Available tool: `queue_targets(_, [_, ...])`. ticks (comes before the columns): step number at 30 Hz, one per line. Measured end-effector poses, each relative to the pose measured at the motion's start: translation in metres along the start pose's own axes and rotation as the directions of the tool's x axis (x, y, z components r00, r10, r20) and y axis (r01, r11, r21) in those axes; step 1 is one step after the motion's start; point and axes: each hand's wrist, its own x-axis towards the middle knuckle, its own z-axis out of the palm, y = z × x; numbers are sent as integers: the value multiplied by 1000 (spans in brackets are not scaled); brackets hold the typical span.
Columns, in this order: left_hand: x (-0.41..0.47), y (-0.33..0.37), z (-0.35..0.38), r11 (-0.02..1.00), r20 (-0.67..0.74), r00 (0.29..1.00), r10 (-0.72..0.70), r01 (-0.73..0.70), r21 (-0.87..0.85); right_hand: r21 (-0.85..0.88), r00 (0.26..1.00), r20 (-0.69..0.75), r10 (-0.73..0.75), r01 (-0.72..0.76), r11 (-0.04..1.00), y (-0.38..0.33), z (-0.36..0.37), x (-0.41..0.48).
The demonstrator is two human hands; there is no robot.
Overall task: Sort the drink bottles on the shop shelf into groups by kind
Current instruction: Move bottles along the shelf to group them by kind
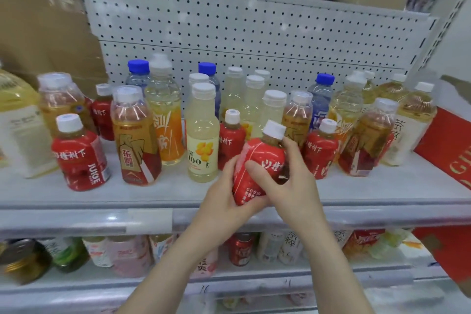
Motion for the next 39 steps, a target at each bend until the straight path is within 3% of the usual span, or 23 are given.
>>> queue_targets(3, [-11,-8,-19,1000,-125,992,-20,17,-23,-32,993,-91,-71,68,997,8,19,10])
queue_targets(5, [-19,-16,-32,998,-195,980,-32,22,-51,-236,964,-237,-117,60,970,18,22,24])
queue_targets(8, [-27,-20,-49,996,-276,960,-37,13,-86,-481,953,-256,-162,20,877,33,26,39])
queue_targets(13, [-33,-18,-66,986,-382,923,-51,-14,-163,-493,942,-309,-131,-41,869,43,29,46])
queue_targets(16, [-34,-19,-73,983,-417,907,-64,-15,-184,-523,898,-352,-266,47,851,28,39,45])
queue_targets(19, [-32,-22,-76,982,-421,905,-63,-19,-188,-571,913,-166,-372,219,791,6,61,59])
queue_targets(22, [-32,-24,-76,982,-433,899,-61,-23,-187,-607,979,33,-201,180,774,-2,84,90])
queue_targets(25, [-33,-27,-77,985,-427,903,-52,-25,-172,-622,993,55,-107,118,774,-1,90,105])
queue_targets(29, [-35,-31,-79,982,-420,905,-72,-9,-187,-647,986,26,-163,141,750,-6,76,86])
queue_targets(31, [-34,-33,-78,979,-419,905,-75,-12,-201,-639,981,8,-192,153,754,-7,66,68])
queue_targets(34, [-29,-36,-76,973,-428,901,-74,-29,-229,-489,975,-29,-220,178,854,-6,53,46])
queue_targets(39, [-26,-35,-71,956,-425,900,-103,-29,-292,-210,1000,26,-16,21,978,16,60,22])
